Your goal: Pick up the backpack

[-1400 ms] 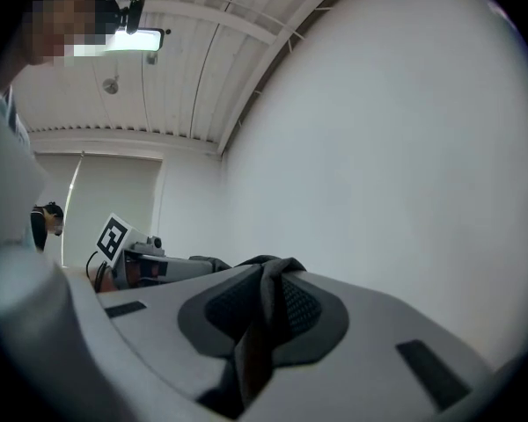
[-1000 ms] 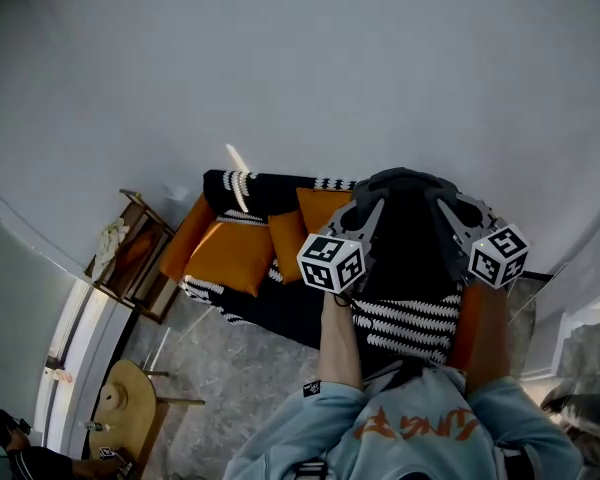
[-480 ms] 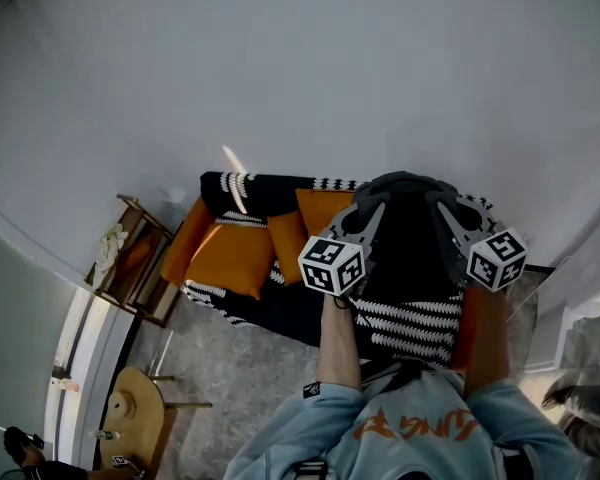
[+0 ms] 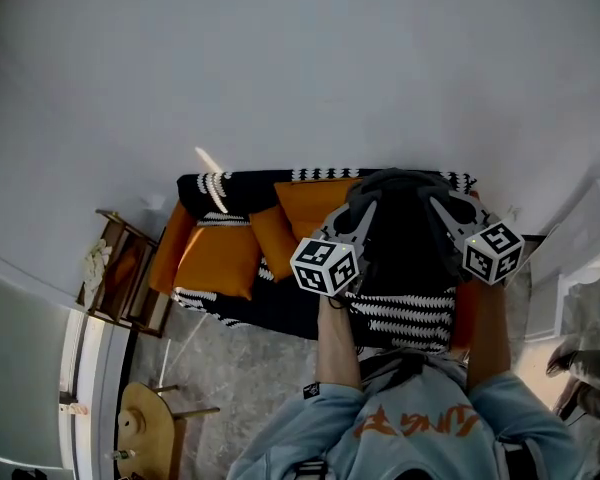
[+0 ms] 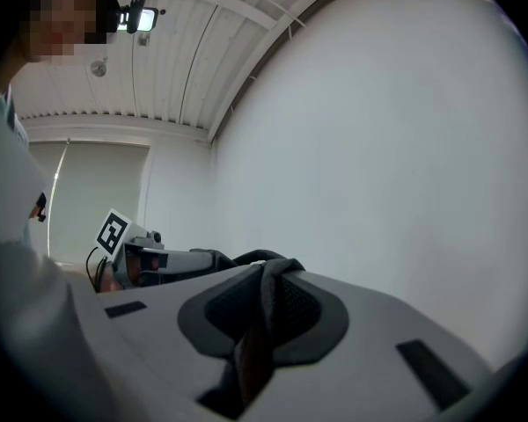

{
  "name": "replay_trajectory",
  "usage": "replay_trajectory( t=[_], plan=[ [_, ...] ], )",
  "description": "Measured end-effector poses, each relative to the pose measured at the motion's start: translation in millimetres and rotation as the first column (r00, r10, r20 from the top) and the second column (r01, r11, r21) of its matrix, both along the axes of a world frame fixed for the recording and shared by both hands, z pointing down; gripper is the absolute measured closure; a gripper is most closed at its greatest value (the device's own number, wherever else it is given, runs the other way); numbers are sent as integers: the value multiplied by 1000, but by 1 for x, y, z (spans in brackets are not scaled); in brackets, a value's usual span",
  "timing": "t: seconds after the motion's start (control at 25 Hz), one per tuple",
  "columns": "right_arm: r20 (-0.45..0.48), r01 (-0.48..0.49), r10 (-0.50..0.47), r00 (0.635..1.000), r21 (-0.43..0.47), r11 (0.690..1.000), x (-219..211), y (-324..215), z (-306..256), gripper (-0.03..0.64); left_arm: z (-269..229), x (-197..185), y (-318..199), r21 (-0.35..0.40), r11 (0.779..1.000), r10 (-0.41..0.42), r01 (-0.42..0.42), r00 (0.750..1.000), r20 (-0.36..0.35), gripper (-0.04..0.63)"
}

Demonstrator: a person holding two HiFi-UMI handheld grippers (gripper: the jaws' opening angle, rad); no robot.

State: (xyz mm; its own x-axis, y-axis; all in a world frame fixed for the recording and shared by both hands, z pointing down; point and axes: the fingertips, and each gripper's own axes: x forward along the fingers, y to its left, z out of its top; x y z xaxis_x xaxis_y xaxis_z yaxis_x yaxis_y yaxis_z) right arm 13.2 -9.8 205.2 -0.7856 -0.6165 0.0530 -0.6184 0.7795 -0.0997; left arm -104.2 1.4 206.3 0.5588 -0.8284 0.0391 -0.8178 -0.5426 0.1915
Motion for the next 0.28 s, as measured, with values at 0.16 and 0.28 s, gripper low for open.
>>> replay_trajectory(
  t=[0.16, 0.28],
  plan=[
    [-7, -16, 16, 1000, -6, 1000, 5, -2, 2, 568, 1, 4, -4, -2, 1000, 15, -15, 1000, -3, 549],
    [-12, -28, 27, 1000, -17, 999, 9, -3, 7, 568, 4, 8, -6, -10, 1000, 24, -24, 1000, 0, 548]
  ],
)
